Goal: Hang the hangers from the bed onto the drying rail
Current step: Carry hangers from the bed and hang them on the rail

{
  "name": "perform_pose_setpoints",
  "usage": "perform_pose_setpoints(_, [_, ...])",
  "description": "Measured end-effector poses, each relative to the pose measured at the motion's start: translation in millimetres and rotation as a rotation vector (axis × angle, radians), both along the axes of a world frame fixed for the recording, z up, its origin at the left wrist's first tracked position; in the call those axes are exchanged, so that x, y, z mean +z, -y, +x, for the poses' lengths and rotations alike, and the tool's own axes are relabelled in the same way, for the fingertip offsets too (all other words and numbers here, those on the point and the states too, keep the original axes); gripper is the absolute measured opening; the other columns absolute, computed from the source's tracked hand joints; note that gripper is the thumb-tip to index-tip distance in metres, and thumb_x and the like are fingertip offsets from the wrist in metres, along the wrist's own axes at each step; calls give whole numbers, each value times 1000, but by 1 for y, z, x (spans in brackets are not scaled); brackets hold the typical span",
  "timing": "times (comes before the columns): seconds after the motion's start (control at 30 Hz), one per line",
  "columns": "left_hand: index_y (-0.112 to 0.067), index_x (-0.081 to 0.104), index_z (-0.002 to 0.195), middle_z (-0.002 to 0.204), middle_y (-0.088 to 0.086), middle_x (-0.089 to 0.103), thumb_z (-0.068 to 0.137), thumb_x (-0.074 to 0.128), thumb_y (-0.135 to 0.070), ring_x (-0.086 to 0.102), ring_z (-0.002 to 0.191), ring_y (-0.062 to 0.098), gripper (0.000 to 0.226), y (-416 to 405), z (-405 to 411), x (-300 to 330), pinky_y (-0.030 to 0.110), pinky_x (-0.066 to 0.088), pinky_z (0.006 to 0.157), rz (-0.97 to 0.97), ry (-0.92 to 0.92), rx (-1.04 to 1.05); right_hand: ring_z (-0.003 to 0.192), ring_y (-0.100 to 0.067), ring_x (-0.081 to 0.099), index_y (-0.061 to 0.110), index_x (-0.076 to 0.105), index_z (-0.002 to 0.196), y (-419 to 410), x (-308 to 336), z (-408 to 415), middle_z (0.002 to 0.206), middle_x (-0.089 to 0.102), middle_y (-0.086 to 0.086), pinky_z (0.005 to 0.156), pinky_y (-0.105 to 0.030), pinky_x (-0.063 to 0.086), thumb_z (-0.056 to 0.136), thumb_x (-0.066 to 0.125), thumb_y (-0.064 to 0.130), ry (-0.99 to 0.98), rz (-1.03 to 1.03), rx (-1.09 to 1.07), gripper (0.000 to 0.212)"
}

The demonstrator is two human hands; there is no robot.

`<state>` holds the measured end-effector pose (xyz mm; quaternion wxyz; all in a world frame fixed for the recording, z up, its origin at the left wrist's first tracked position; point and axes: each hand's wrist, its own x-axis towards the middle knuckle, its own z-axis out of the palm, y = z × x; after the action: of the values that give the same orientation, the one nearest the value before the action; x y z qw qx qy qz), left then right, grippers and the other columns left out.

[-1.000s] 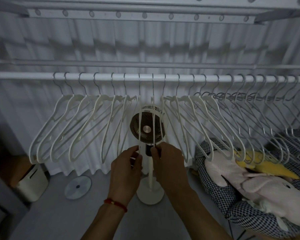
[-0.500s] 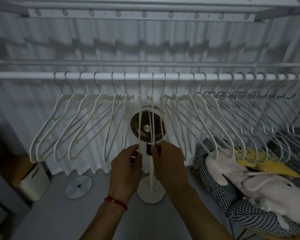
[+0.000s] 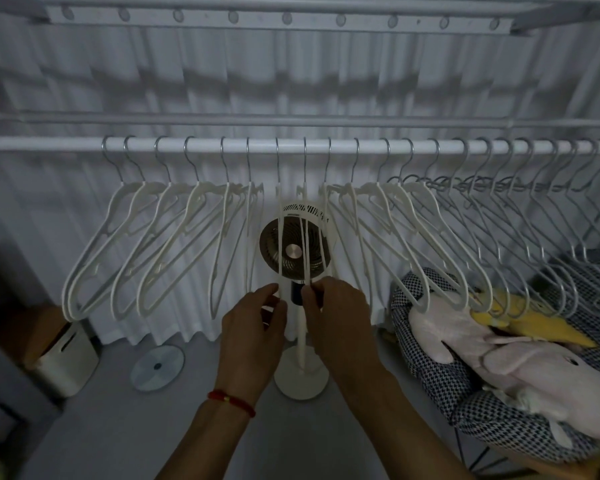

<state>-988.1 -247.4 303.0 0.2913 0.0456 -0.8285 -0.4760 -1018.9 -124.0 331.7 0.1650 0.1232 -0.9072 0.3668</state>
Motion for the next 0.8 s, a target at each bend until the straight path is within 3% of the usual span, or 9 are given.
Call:
perform_pose_setpoints(0.1, [-10,62,123,101,-4,65,92,65,-15,58,69,-1,32,-2,12,8,3,45,71,-136,-46,50,77,-21,60,4,66,92,-3,1,8,86,65,-10,70,-28,40,99,59,24,-122,-37,-31,22])
perform_pose_setpoints(0.17, [-10,64,121,99,-5,64,90,66,-14,55,65,-3,31,1,23,14,-3,38,70,-206,-85,90,72,-15,58,7,66,96,-4,9,16,87,63,-7,66,-25,38,96,64,22,-248,-23,-66,15])
perform_pose_setpoints(0.33, [-12,65,116,95,-5,63,90,65,-17,59,70,4,26,20,40,28,25,53,70,-237,-122,197,76,-15,64,11,66,103,9,25,25,95,66,-6,63,-23,53,95,59,26,-444,-12,44,18])
perform_pose_setpoints(0.43, [-11,65,115,94,-3,63,91,65,-17,59,69,8,25,35,45,31,31,54,69,-238,-82,280,77,-16,66,10,67,103,25,21,25,93,67,-6,64,-25,54,90,70,20,-448,7,139,17])
perform_pose_setpoints(0.7, [-13,60,127,105,-2,61,89,68,-30,59,74,8,42,73,32,19,21,48,72,-240,37,225,43,-17,59,0,66,81,76,3,25,65,63,-12,39,-23,44,63,94,15,-412,172,34,36])
perform_pose_setpoints(0.8, [-15,57,132,110,0,61,88,69,-32,58,76,6,48,83,25,11,23,50,75,-218,80,140,42,-16,57,5,61,73,92,-1,22,57,60,-8,43,-21,30,66,93,17,-271,220,-36,35])
